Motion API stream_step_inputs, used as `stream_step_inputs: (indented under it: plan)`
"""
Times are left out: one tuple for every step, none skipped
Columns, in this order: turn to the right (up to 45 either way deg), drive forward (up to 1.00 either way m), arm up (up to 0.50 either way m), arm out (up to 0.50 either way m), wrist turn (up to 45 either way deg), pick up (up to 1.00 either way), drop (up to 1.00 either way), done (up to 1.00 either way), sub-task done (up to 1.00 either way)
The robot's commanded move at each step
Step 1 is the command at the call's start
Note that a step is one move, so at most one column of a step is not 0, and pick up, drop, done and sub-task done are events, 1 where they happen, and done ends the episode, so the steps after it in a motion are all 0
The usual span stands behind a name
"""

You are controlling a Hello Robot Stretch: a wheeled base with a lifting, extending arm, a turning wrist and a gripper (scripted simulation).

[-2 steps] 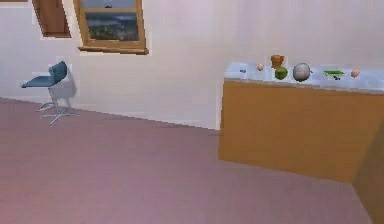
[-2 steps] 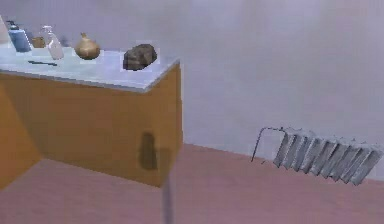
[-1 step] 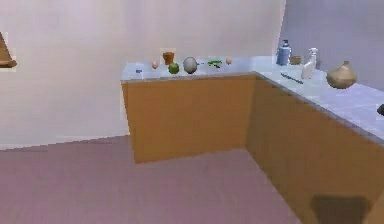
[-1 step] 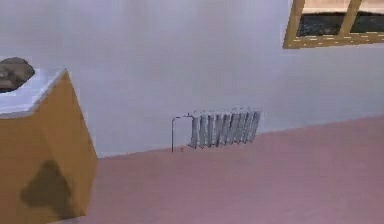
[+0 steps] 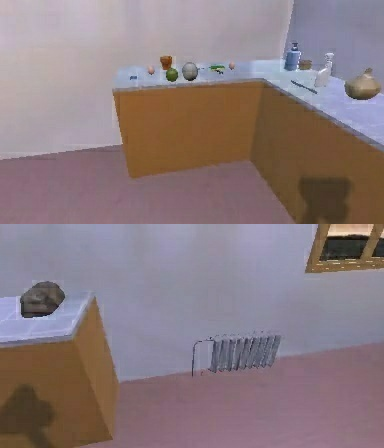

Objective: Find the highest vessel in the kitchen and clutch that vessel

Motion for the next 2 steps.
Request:
stream_step_inputs:
  plan:
    - [9.0,0.00,0.00,0.00,0.0,0.00,0.00,0.00,0.00]
    - [0.0,1.00,0.00,0.00,0.0,0.00,0.00,0.00,0.00]
